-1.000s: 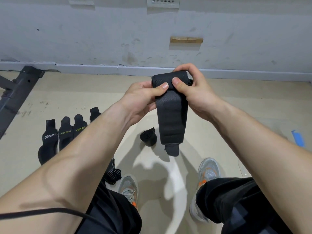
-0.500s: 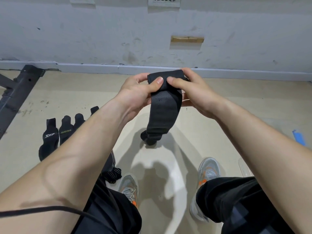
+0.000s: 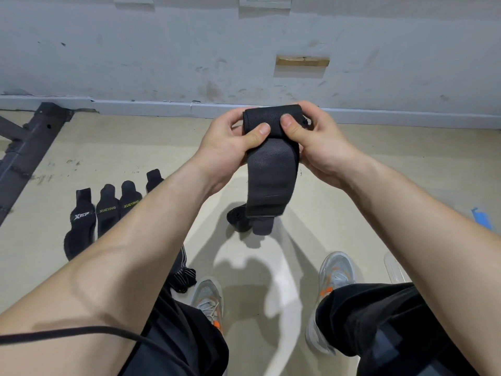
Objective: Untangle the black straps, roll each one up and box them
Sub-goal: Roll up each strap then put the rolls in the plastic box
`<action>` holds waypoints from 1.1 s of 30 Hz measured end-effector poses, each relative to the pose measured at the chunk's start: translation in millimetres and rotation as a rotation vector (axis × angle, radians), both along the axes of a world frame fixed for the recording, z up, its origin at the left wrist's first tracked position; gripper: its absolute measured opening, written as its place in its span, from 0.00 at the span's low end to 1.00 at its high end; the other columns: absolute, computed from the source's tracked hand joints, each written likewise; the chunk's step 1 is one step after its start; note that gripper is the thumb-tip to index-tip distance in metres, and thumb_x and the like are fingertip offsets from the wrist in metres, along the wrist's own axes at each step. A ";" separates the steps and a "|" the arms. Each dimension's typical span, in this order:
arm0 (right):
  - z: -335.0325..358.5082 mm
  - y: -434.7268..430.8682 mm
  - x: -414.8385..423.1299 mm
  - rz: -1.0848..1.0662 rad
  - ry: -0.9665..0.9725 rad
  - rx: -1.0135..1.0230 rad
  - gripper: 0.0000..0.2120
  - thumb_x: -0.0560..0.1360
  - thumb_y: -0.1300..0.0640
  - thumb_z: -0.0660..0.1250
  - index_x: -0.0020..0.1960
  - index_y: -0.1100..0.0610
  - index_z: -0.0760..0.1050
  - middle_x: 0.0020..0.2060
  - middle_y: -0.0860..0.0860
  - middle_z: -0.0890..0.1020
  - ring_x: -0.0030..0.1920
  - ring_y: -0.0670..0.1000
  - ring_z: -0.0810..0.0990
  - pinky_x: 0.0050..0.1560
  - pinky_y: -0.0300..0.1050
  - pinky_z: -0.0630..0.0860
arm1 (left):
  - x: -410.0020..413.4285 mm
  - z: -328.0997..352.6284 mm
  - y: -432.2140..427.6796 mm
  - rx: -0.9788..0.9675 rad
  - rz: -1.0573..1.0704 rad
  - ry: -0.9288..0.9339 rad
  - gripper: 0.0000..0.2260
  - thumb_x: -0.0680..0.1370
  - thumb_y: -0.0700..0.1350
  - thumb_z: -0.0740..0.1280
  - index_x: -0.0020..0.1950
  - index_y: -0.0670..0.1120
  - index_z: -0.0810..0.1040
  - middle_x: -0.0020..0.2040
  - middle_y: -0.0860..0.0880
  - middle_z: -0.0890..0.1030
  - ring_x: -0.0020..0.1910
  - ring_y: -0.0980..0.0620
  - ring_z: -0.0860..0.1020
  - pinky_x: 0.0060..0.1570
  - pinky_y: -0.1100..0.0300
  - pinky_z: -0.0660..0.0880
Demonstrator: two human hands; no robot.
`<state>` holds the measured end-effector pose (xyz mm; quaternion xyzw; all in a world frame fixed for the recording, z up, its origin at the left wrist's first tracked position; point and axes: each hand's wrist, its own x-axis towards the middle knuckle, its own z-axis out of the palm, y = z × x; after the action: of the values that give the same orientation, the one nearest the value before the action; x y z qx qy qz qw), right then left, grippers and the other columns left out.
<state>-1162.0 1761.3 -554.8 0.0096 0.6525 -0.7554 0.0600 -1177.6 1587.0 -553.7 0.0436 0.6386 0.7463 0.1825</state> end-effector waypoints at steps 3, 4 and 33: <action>-0.8 1.3 0.6 -0.018 0.047 0.046 0.06 0.78 0.59 0.68 0.54 0.55 0.75 0.45 0.52 0.81 0.49 0.53 0.80 0.54 0.53 0.78 | 2.3 3.9 0.2 0.004 -0.064 -0.057 0.08 0.83 0.37 0.64 0.60 0.36 0.79 0.43 0.48 0.86 0.46 0.51 0.85 0.53 0.57 0.80; -0.4 1.5 1.1 -0.022 0.058 0.055 0.07 0.77 0.58 0.69 0.54 0.55 0.75 0.44 0.51 0.81 0.48 0.51 0.80 0.53 0.51 0.79 | 2.1 5.0 -0.1 0.017 -0.084 -0.082 0.07 0.83 0.39 0.64 0.57 0.38 0.81 0.42 0.49 0.86 0.47 0.52 0.85 0.55 0.57 0.80; 2.5 -5.2 3.6 -0.074 0.001 0.075 0.08 0.77 0.55 0.70 0.55 0.55 0.75 0.42 0.55 0.81 0.47 0.56 0.81 0.56 0.64 0.79 | -0.6 -0.5 7.7 -0.141 0.000 -0.008 0.27 0.78 0.59 0.67 0.67 0.39 0.77 0.59 0.41 0.85 0.57 0.45 0.84 0.60 0.46 0.80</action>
<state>-1158.4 1756.2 -552.3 0.0354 0.6794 -0.7322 0.0311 -1178.2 1594.7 -554.2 0.0280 0.6889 0.6996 0.1877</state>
